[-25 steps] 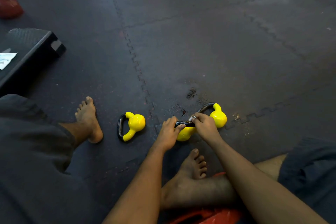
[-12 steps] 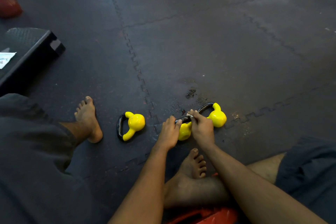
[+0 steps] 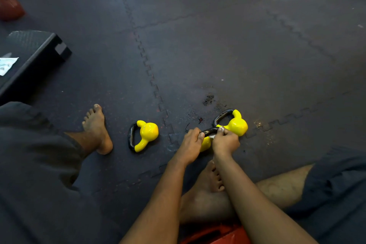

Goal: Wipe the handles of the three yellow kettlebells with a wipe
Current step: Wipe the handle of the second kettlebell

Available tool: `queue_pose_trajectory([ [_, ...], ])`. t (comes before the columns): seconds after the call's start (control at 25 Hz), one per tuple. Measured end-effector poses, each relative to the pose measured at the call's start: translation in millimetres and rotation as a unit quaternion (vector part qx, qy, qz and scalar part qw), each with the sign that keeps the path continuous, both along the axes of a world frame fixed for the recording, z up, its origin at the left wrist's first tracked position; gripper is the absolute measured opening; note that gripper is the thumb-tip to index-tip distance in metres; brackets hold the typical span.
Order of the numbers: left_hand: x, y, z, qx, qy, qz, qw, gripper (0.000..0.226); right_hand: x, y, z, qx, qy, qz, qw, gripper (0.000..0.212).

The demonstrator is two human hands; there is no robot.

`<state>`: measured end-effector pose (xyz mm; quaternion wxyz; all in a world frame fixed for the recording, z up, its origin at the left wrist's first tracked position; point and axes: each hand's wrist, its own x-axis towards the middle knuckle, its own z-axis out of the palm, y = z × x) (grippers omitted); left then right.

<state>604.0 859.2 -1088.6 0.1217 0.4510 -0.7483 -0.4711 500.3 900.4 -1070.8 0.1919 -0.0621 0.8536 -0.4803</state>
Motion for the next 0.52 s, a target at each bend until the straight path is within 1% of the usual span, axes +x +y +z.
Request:
queue_pose_trajectory([
  [0.2,-0.1,-3.4,0.9,-0.006,0.009,0.024,1.0,0.021,0.3,-4.2,10.8,0.002,-0.009,0.005,1.0,0.023],
  [0.32,-1.1,0.9,4.6,0.006,-0.003,0.01,1.0,0.021,-7.6,-1.5,7.8,0.021,-0.03,-0.003,0.999,0.024],
  [0.4,-3.8,1.8,3.9,-0.009,-0.011,0.0,1.0,0.02,-7.9,-3.0,9.5,0.032,-0.028,0.004,0.999,0.024],
  [0.52,-4.5,-0.5,1.0,-0.009,-0.004,0.015,1.0,0.02,-3.0,-6.3,18.8,-0.001,-0.014,0.018,1.0,0.023],
])
